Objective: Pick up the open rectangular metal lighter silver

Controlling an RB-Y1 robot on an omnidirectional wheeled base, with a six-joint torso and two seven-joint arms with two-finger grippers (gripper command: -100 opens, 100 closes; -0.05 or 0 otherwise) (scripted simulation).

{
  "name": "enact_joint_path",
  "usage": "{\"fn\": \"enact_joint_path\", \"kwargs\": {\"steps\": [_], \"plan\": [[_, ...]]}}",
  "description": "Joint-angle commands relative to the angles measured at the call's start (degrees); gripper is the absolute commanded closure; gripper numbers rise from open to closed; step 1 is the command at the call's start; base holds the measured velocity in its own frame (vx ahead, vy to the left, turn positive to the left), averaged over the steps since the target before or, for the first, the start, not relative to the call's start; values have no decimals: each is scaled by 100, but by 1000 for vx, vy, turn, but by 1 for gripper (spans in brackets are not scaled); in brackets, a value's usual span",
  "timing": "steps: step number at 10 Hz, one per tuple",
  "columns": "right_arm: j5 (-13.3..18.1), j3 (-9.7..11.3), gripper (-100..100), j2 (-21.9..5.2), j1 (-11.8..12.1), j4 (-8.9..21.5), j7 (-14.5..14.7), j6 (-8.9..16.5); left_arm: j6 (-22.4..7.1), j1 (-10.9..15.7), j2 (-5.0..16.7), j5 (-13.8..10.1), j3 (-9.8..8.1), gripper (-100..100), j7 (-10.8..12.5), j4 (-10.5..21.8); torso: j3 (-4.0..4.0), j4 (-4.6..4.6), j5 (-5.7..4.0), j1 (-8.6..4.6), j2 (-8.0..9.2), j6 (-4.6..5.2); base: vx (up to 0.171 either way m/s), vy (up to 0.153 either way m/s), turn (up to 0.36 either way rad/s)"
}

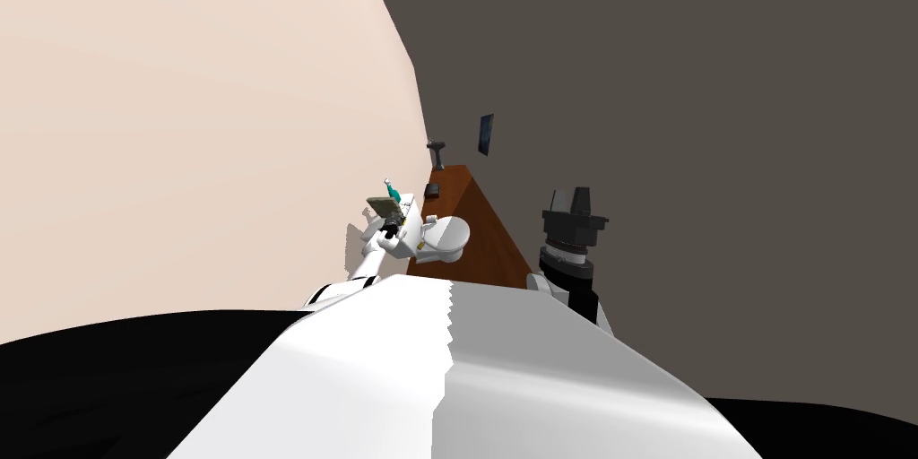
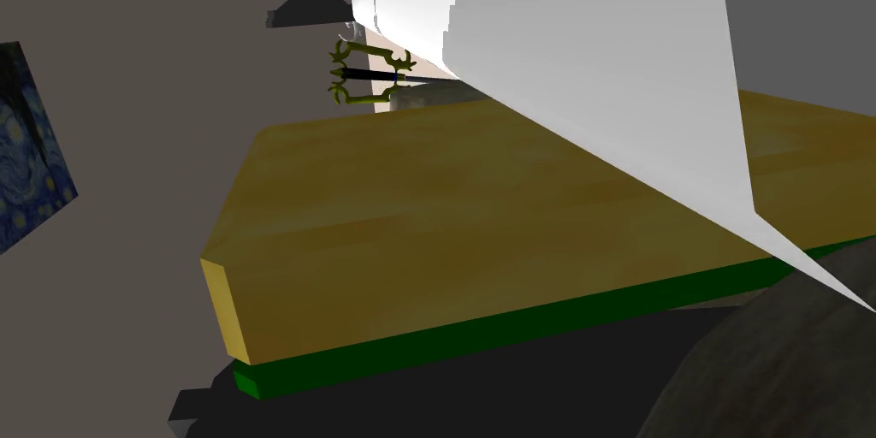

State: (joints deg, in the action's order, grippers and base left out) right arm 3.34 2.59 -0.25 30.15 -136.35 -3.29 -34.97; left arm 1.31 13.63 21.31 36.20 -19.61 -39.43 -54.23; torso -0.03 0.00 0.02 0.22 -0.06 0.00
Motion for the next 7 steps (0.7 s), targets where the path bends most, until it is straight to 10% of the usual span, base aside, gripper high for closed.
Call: {"fn": "enact_joint_path", "kwargs": {"steps": [1, 3, 4, 5, 7], "plan": [[0, 0, 0, 0, 0, 0, 0, 0, 0, 0, 0, 0, 0, 100, 0, 0, 0, 0, 0, 0, 0, 0, 0, 0, 0], [0, 0, 0, 0, 0, 0, 0, 0, 4, 3, -5, -2, 3, 100, 3, -1, -1, -1, -1, 4, -2, -5, 0, 0, 0], [0, 0, 0, 0, 0, 0, 0, 0, 4, 3, -5, -2, 3, 0, 4, -1, -1, -1, -2, 4, -2, -6, 0, 0, 0], [0, 0, 0, 0, 0, 0, 0, 0, -87, -114, 67, 53, 78, 100, 175, -145, -1, -1, -2, 4, -2, -6, 0, -6, -49], [0, 0, 0, 0, 0, 0, 0, 0, -117, -261, 115, 209, 83, 100, 435, -266, -2, -3, -5, -3, -1, -3, 2, -13, -74]]}}
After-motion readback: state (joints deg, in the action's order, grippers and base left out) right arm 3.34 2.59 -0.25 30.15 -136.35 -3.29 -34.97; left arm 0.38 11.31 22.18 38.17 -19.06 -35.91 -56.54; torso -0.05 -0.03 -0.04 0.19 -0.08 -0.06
